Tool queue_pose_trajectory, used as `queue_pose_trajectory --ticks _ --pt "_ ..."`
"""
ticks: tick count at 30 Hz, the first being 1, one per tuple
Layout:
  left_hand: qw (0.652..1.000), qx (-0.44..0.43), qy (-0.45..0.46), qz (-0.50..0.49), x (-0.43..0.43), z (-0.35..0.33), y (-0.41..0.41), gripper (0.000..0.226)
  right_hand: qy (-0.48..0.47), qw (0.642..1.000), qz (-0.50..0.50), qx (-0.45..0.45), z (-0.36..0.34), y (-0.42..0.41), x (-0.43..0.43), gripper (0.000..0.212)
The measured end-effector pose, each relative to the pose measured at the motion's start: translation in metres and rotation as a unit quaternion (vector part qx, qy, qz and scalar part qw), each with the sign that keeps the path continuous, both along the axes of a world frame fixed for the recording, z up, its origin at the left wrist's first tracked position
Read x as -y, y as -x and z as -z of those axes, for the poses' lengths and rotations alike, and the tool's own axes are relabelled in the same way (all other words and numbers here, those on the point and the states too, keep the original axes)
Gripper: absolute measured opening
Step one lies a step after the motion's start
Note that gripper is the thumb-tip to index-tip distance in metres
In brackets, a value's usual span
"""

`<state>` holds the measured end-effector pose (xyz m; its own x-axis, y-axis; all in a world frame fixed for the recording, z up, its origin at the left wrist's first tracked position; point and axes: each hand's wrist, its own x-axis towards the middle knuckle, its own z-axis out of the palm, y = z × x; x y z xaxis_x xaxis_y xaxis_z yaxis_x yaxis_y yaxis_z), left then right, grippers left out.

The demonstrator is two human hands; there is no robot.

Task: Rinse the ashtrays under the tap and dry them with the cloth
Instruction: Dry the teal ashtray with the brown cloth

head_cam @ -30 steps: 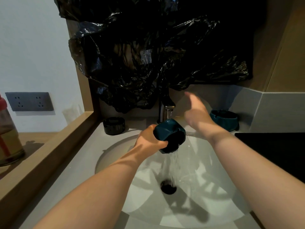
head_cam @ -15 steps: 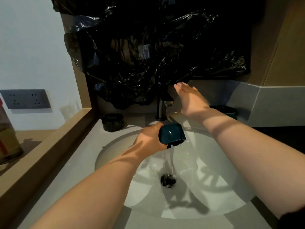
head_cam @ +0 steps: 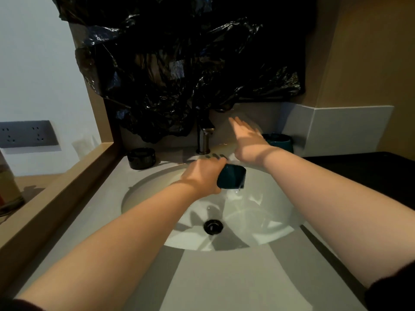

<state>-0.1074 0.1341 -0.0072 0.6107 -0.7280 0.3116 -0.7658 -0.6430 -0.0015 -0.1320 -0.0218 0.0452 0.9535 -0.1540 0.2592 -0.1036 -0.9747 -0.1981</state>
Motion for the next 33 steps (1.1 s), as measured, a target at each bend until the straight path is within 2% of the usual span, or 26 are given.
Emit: queue_pose_trajectory --ticks 2,4,5,7,9,11,13,16,19,23,25,29,31,33 --pt "0.99 -0.089 0.097 -0.05 0.005 -0.005 0.012 0.045 -0.04 0.999 0.022 -0.03 0.007 0.024 0.008 0.089" --pt "0.955 -0.19 0.212 -0.077 0.012 -0.006 0.025 0.043 -0.049 0.996 0.05 -0.059 0.01 0.047 0.018 0.083" --pt "0.915 -0.271 0.286 -0.082 0.017 -0.007 0.033 0.042 -0.046 0.995 0.06 -0.061 0.01 0.059 0.023 0.081" --pt "0.788 -0.447 0.41 -0.106 0.027 -0.007 0.049 0.046 -0.041 0.996 0.068 -0.033 0.008 0.084 0.034 0.078" --pt "0.678 -0.556 0.464 -0.127 0.038 -0.008 0.063 0.051 -0.017 0.996 0.088 0.015 0.005 0.112 0.045 0.073" --pt "0.597 -0.615 0.5 -0.124 0.05 -0.007 0.074 0.049 0.041 0.991 0.126 0.023 0.003 0.14 0.053 0.061" --pt "0.554 -0.643 0.515 -0.124 0.061 -0.005 0.085 0.041 0.102 0.978 0.179 -0.013 0.004 0.167 0.061 0.048" --pt "0.55 -0.654 0.503 -0.128 0.075 -0.003 0.097 0.034 0.134 0.951 0.268 -0.076 0.009 0.206 0.073 0.048" --pt "0.575 -0.646 0.486 -0.129 0.084 -0.003 0.103 0.033 0.118 0.932 0.317 -0.13 0.018 0.237 0.083 0.052" --pt "0.569 -0.651 0.489 -0.115 0.093 -0.008 0.11 0.032 0.129 0.913 0.368 -0.116 0.031 0.265 0.091 0.065" --pt "0.561 -0.656 0.493 -0.109 0.098 -0.01 0.114 0.033 0.104 0.91 0.384 -0.116 0.035 0.274 0.093 0.071" --pt "0.551 -0.661 0.496 -0.112 0.104 -0.011 0.119 0.036 0.002 0.936 0.326 -0.135 0.04 0.281 0.097 0.069" --pt "0.549 -0.665 0.494 -0.111 0.103 -0.012 0.12 0.035 -0.031 0.952 0.276 -0.127 0.038 0.283 0.096 0.072" --pt "0.555 -0.663 0.49 -0.111 0.1 -0.013 0.119 0.033 -0.044 0.961 0.223 -0.159 0.031 0.287 0.092 0.079"
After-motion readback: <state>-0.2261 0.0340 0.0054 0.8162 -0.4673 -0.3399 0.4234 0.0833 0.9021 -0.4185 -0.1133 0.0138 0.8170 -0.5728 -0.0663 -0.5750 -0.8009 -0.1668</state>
